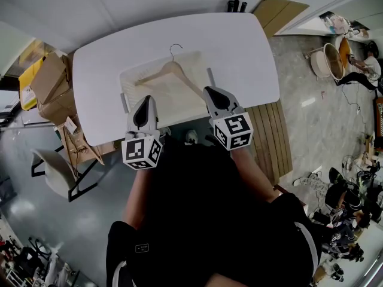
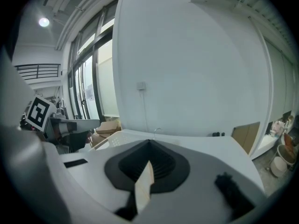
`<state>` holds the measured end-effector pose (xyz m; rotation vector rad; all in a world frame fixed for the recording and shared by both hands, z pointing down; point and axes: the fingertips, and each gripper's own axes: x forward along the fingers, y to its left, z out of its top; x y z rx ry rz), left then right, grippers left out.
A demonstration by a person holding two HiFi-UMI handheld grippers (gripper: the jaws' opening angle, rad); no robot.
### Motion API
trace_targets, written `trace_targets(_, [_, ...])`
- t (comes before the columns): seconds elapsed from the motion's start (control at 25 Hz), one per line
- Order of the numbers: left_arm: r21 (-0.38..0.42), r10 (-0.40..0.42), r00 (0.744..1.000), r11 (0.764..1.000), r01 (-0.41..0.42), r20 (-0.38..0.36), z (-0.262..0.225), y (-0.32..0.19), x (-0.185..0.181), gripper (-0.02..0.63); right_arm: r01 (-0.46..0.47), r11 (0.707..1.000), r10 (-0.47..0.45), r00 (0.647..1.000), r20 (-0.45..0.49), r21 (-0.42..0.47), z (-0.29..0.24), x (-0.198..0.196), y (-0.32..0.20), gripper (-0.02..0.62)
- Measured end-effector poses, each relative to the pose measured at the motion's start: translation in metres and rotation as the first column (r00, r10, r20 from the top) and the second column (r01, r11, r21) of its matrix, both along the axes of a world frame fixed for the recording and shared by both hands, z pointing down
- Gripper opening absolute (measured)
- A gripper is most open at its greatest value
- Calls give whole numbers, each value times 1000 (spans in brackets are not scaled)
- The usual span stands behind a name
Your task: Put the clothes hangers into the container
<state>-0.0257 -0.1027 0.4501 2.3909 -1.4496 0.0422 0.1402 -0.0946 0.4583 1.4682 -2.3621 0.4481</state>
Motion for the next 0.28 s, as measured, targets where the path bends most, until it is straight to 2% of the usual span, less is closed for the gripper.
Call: trace_targets(0.28, [-1,0,1000,1000,0,0,-1,4,-2,3,7,1000,-7,1000,1,-2,-1,-4,3,15])
